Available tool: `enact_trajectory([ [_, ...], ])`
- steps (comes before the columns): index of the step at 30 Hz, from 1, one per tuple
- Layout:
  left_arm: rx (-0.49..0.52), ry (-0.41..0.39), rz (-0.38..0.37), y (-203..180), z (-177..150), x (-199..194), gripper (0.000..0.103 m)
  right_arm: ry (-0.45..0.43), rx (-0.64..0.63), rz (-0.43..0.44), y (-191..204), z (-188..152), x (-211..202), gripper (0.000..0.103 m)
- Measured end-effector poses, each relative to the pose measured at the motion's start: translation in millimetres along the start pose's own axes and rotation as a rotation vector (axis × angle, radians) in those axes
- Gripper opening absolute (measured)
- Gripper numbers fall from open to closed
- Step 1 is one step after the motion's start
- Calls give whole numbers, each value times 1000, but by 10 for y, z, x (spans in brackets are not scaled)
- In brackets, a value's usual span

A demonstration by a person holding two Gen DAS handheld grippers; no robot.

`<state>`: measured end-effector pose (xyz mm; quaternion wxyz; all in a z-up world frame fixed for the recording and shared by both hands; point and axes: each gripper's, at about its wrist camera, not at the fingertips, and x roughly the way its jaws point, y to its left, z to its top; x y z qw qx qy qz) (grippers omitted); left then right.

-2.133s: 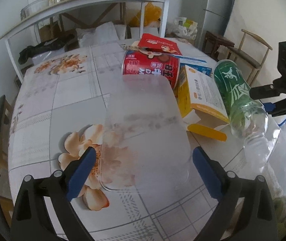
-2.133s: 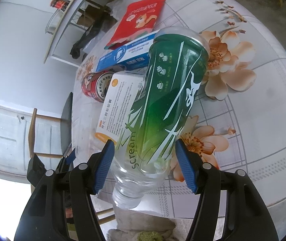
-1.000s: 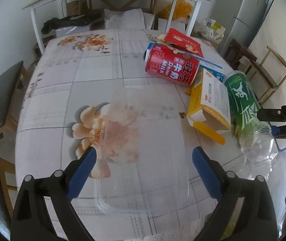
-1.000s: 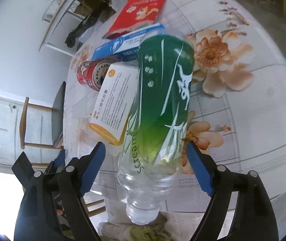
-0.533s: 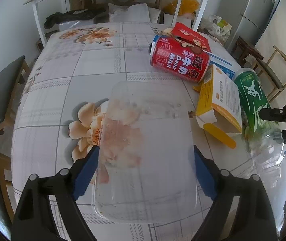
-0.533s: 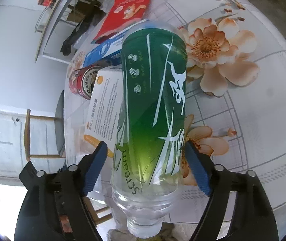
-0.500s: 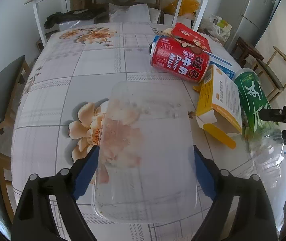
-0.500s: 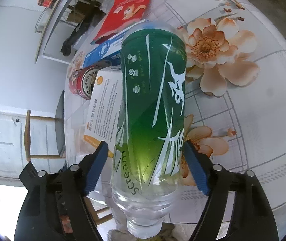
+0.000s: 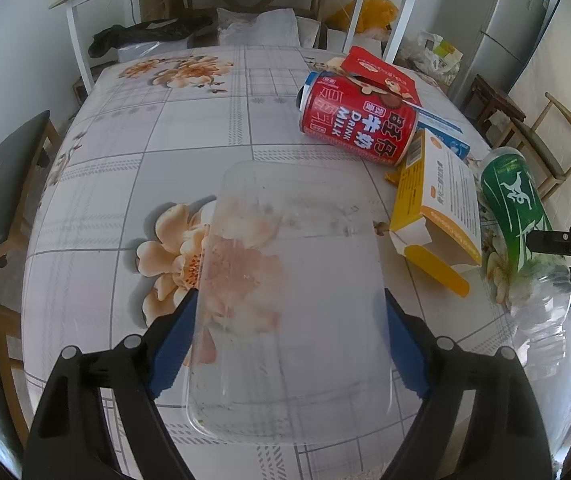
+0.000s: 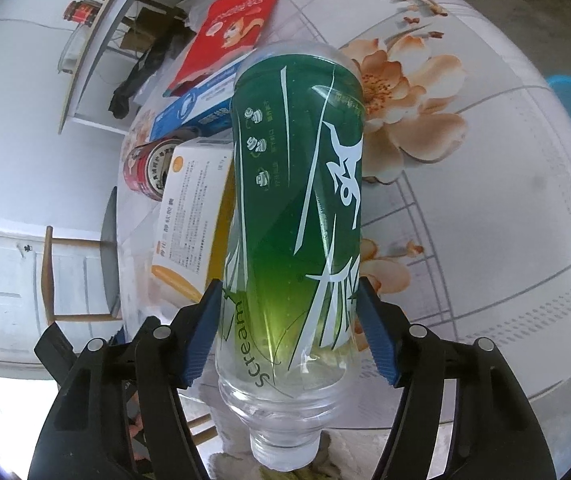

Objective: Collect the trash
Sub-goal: 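Lift the clear container with the left gripper while the right gripper holds the bottle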

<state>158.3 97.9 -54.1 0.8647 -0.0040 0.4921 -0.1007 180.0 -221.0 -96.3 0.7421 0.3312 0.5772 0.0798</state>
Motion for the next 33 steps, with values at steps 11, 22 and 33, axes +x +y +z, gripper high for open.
enact_trajectory([
  [11, 3, 6, -1, -4, 21, 16, 85, 1, 9, 10, 51, 33, 107, 64],
  [22, 1, 1, -1, 1, 29, 21, 84, -8, 21, 19, -24, 15, 55, 62],
  [33, -32, -12, -14, 78, 7, -29, 81, -28, 41, 42, -112, -7, -57, 62],
])
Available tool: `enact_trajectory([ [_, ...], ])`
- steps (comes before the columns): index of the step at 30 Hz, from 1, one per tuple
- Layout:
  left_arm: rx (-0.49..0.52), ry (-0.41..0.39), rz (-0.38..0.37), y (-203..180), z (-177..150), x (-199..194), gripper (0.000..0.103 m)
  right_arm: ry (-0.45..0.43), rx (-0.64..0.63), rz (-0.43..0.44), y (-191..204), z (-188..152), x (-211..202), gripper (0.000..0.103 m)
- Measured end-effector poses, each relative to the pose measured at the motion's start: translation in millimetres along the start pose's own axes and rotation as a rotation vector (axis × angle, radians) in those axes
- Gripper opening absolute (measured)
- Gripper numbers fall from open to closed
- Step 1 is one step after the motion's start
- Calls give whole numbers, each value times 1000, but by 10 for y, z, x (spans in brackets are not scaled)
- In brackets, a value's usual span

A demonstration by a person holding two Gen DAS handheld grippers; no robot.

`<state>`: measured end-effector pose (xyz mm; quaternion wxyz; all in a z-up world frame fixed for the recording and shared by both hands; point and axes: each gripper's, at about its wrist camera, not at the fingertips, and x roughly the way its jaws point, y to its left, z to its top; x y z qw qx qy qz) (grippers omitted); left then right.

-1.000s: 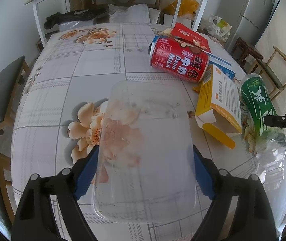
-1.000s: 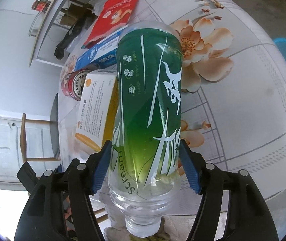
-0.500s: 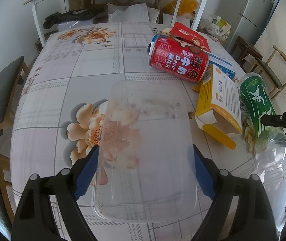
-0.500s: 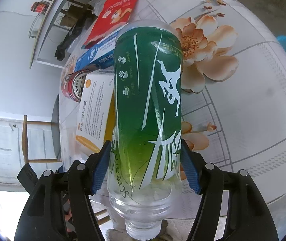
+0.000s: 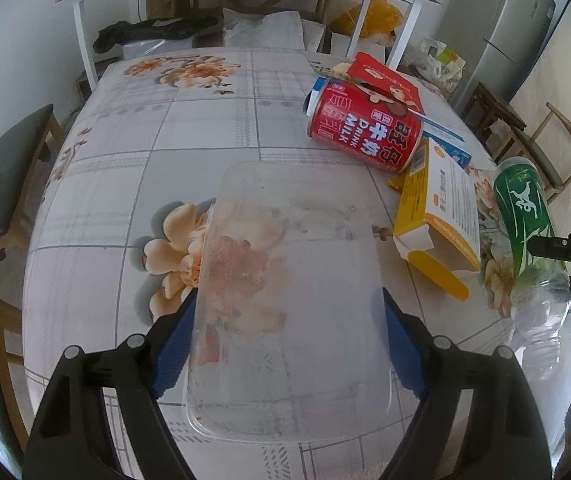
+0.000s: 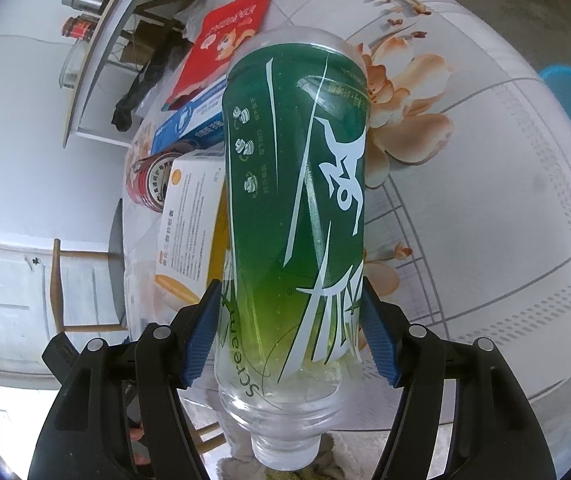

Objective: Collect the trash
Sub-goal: 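Lift the clear container with the left gripper while the right gripper holds the bottle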

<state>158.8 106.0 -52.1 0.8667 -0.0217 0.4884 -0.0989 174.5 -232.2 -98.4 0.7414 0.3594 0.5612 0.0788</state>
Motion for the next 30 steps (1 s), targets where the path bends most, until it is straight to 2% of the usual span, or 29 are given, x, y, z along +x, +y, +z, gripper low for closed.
enact_trajectory([
  [30, -58, -120, -54, 140, 38, -516, 81, -40, -2, 48, -63, -22, -273, 62],
])
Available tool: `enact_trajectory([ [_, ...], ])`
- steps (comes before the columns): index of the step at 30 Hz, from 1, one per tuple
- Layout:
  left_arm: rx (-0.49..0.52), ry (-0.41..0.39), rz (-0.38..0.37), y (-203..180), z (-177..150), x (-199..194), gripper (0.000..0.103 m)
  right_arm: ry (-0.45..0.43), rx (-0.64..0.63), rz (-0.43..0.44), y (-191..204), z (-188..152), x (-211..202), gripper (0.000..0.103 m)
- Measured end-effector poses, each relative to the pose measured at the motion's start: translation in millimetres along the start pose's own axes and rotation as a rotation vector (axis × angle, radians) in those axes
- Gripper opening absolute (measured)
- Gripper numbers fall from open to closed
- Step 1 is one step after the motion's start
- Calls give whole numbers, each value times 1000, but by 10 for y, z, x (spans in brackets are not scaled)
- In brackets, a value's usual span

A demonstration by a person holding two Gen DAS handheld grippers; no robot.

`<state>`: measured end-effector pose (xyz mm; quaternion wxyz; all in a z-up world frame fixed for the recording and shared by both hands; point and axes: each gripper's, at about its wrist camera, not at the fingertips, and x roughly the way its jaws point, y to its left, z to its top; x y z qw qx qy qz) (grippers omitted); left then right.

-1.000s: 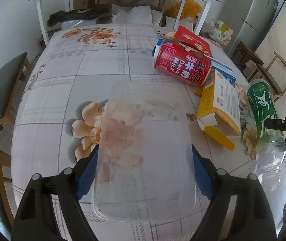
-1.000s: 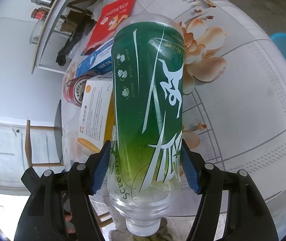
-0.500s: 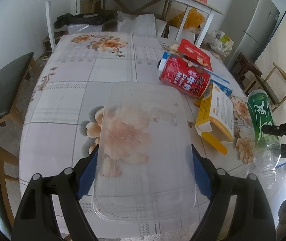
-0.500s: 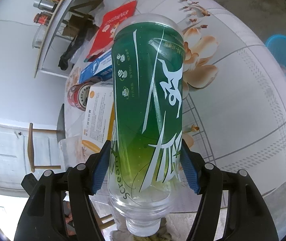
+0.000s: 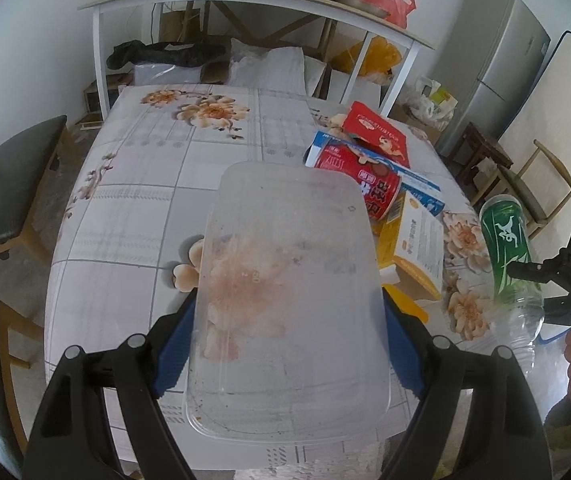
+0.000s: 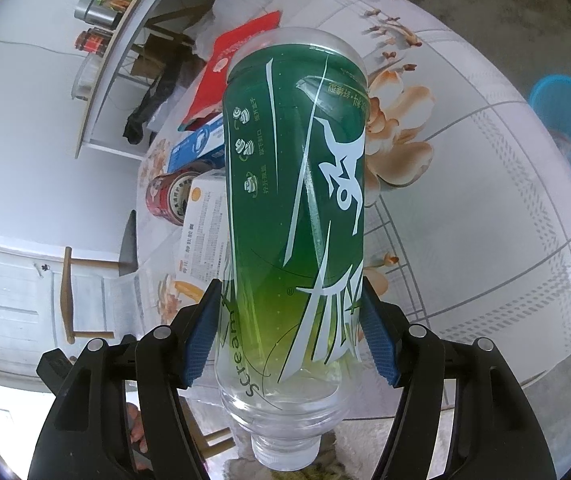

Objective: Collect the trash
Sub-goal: 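Lift the clear container with the left gripper while the right gripper holds the bottle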

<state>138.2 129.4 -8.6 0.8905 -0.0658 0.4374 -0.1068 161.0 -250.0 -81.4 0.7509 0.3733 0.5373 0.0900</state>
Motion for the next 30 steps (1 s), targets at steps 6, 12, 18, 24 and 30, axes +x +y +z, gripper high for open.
enact_trajectory([
  [6, -10, -19, -43, -27, 26, -61, 81, 3, 4, 36, 12, -1, -24, 62],
  [12, 2, -44, -82, -123, 75, -130, 81, -4, -2, 65, 11, -5, -99, 62],
  [18, 28, -70, -115, -264, 152, -194, 81, -18, -11, 88, -70, -29, -214, 62],
  [24, 51, -80, -139, -424, 199, -207, 81, -29, -14, 106, -139, -54, -299, 62],
  [30, 76, -82, -154, -624, 233, -188, 81, -40, -4, 127, -270, -49, -420, 62],
])
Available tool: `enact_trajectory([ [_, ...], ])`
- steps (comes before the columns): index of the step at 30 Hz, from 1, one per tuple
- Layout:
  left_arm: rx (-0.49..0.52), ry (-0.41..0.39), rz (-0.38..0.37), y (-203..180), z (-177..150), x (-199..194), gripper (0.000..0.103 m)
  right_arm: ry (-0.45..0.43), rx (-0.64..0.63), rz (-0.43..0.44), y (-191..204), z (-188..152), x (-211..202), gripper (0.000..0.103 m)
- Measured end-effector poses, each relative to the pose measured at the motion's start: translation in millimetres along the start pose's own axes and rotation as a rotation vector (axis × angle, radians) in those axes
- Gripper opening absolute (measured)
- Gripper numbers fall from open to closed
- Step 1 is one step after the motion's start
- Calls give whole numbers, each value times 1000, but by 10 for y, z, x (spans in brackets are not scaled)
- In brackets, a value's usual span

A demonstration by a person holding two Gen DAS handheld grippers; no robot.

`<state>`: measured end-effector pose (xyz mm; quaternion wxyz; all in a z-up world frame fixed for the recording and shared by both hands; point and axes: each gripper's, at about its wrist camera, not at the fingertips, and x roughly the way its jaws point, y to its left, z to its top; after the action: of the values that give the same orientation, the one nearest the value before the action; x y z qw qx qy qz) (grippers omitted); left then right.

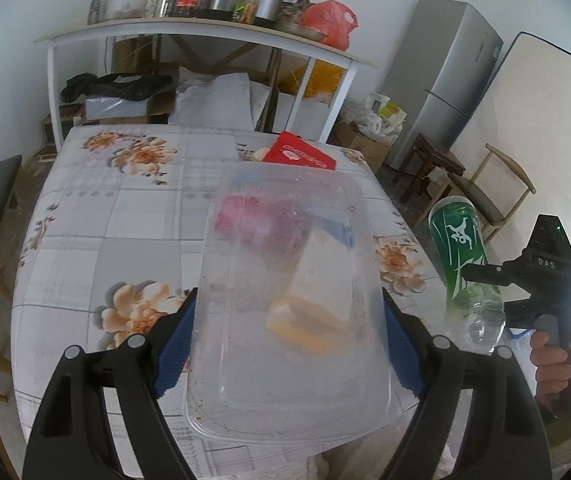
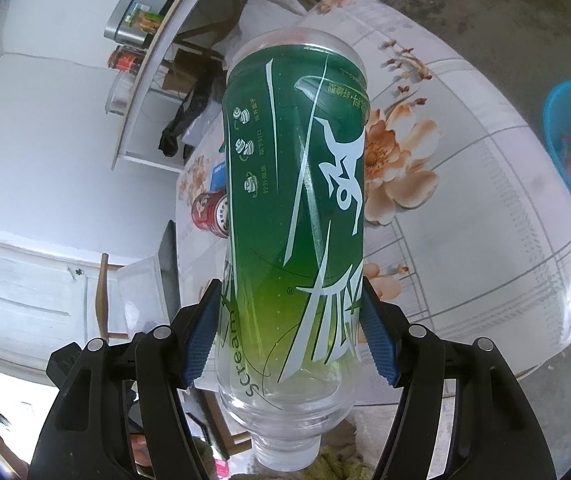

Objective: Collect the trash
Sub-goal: 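Lift the clear container with the left gripper while the right gripper holds the bottle, then carry bottle and container to the blue wastebasket and open both grippers over it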

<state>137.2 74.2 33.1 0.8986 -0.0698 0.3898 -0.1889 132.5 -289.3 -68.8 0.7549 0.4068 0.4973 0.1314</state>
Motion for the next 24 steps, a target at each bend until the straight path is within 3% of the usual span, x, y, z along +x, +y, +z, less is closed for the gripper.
enact_trajectory([
  [12, 67, 26, -53, -592, 119, 207, 81, -71, 48, 54, -463, -8, -519, 62],
  [17, 129, 55, -137, -1020, 246, 357, 81, -186, 104, 69, -830, -103, -1061, 62],
  [24, 272, 157, -322, -1994, 427, 796, 81, -420, 261, 15, -1637, -531, -2037, 62],
])
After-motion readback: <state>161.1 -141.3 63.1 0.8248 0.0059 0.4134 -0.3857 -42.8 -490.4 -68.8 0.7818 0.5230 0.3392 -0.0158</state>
